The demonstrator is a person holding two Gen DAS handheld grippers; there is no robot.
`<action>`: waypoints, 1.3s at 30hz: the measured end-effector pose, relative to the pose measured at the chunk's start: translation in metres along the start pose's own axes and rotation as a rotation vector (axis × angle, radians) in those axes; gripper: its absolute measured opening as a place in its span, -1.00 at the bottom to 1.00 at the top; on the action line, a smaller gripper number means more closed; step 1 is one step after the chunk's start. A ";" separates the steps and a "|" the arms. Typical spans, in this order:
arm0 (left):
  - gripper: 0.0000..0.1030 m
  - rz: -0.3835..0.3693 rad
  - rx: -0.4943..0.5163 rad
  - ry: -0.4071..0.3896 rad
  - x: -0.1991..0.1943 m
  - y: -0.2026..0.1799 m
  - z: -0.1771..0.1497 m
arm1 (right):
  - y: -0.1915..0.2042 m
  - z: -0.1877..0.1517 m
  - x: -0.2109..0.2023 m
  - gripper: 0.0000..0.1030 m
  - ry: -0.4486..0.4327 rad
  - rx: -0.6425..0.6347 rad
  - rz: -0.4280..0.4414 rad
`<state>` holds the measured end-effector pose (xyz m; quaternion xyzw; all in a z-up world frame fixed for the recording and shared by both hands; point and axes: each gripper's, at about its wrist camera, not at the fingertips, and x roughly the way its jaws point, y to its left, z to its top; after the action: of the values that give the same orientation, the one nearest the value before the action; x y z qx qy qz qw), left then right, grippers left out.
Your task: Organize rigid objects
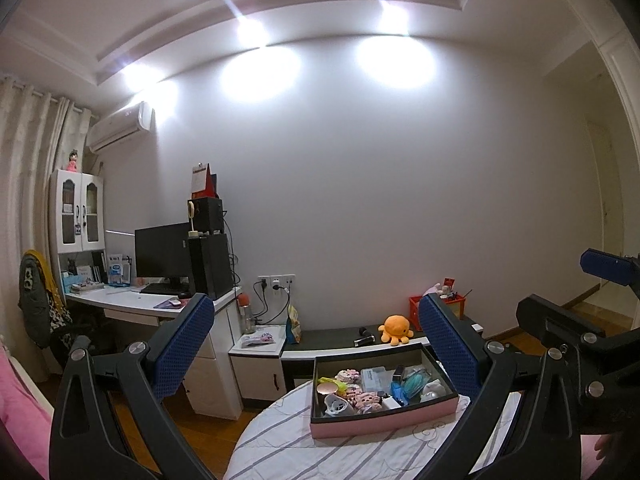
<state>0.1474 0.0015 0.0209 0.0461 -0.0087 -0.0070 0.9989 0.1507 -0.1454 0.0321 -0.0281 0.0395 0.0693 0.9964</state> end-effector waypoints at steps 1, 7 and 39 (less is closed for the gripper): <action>1.00 0.000 0.000 -0.002 0.000 0.000 0.000 | 0.000 0.000 0.000 1.00 0.000 0.001 0.002; 1.00 0.003 0.006 -0.001 0.000 -0.001 -0.002 | 0.000 0.001 0.001 1.00 0.005 0.004 0.004; 1.00 0.002 0.025 -0.001 -0.005 0.002 0.001 | -0.004 0.000 0.002 1.00 0.014 0.001 0.000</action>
<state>0.1427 0.0035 0.0221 0.0584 -0.0094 -0.0059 0.9982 0.1528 -0.1493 0.0323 -0.0279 0.0466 0.0689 0.9961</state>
